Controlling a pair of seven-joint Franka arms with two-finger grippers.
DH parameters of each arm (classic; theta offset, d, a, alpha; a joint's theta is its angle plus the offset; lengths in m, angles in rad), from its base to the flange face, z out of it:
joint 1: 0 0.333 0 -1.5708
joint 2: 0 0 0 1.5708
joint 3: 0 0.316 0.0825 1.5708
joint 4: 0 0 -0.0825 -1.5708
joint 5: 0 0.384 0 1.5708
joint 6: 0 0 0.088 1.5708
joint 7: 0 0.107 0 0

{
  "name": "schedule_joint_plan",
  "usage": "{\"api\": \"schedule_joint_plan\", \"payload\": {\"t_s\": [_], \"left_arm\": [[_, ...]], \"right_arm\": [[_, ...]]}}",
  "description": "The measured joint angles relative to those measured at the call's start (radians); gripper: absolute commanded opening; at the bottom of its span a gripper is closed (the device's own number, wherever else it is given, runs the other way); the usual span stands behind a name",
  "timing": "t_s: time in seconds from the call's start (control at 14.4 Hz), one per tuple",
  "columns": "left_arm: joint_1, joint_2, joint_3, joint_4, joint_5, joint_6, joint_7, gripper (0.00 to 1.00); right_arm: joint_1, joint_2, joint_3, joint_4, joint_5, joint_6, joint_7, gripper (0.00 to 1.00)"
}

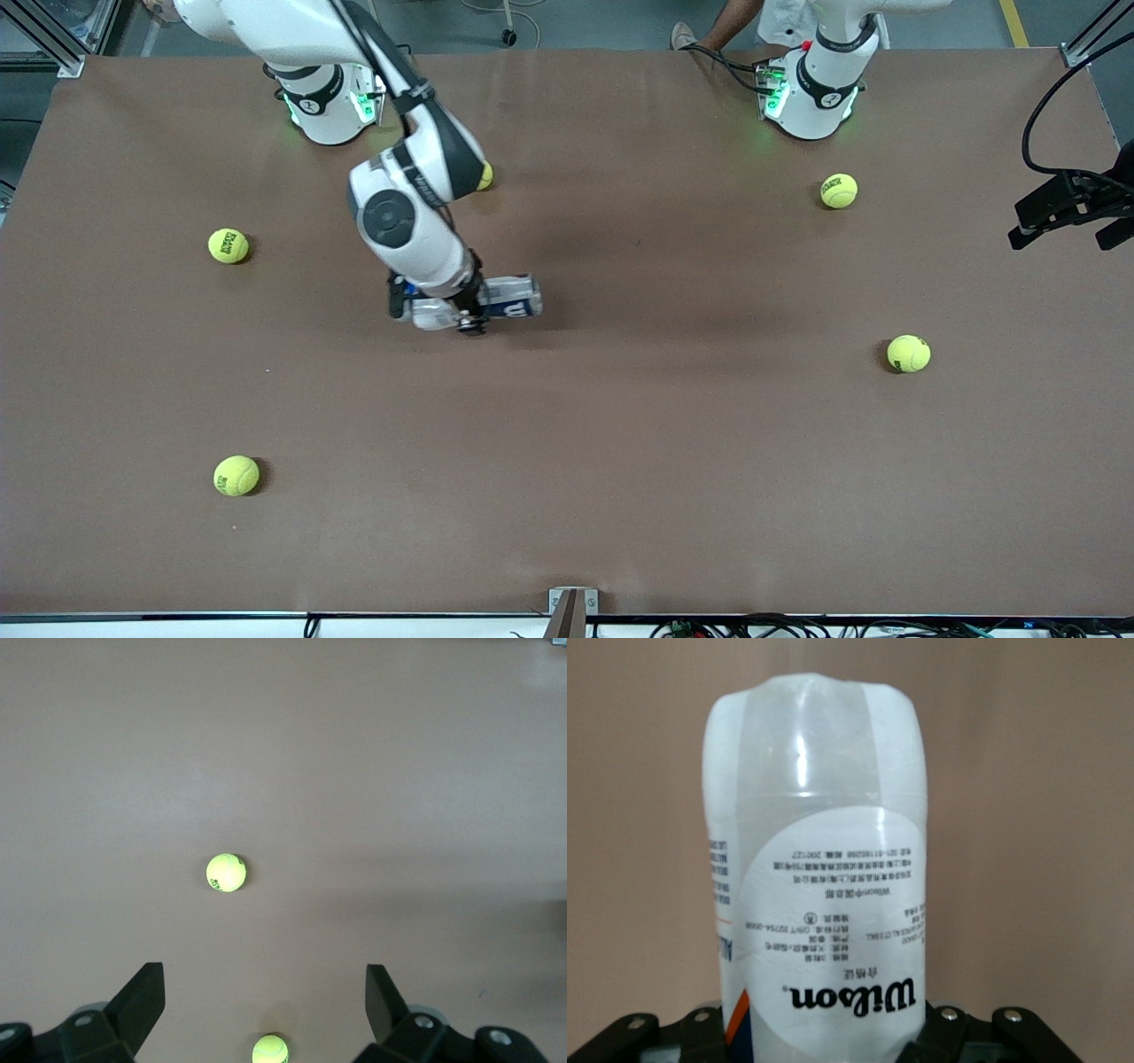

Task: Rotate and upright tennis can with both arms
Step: 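Drag the can with the right gripper toward the table's middle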

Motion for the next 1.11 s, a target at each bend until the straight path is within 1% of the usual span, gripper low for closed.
{"api": "schedule_joint_plan", "payload": {"t_s": [0.14, 0.21, 0.42, 0.56, 0.69, 0.83, 0.97, 1.04, 1.11], "left_arm": [[0.000, 0.000, 0.000, 0.000, 0.000, 0.000, 0.000, 1.00], [0.000, 0.000, 0.000, 0.000, 0.000, 0.000, 0.000, 1.00], [0.000, 0.000, 0.000, 0.000, 0.000, 0.000, 0.000, 1.00], [0.000, 0.000, 0.000, 0.000, 0.000, 0.000, 0.000, 1.00], [0.000, 0.000, 0.000, 0.000, 0.000, 0.000, 0.000, 1.00], [0.000, 0.000, 0.000, 0.000, 0.000, 0.000, 0.000, 1.00], [0.000, 0.000, 0.000, 0.000, 0.000, 0.000, 0.000, 1.00], [0.000, 0.000, 0.000, 0.000, 0.000, 0.000, 0.000, 1.00], [0.000, 0.000, 0.000, 0.000, 0.000, 0.000, 0.000, 1.00]], "right_arm": [[0.062, 0.080, -0.004, 0.108, -0.009, 0.000, 0.052, 0.57], [0.088, 0.127, -0.008, 0.171, -0.037, -0.002, 0.089, 0.57], [0.146, 0.274, -0.013, 0.372, -0.161, -0.050, 0.229, 0.57], [0.182, 0.361, -0.015, 0.494, -0.200, -0.082, 0.296, 0.58], [0.220, 0.436, -0.024, 0.593, -0.242, -0.097, 0.374, 0.58], [0.258, 0.506, -0.042, 0.674, -0.265, -0.099, 0.427, 0.58], [0.285, 0.560, -0.052, 0.727, -0.270, -0.097, 0.441, 0.59], [0.294, 0.576, -0.056, 0.743, -0.271, -0.096, 0.442, 0.63], [0.302, 0.585, -0.058, 0.752, -0.271, -0.096, 0.442, 0.71]]}}
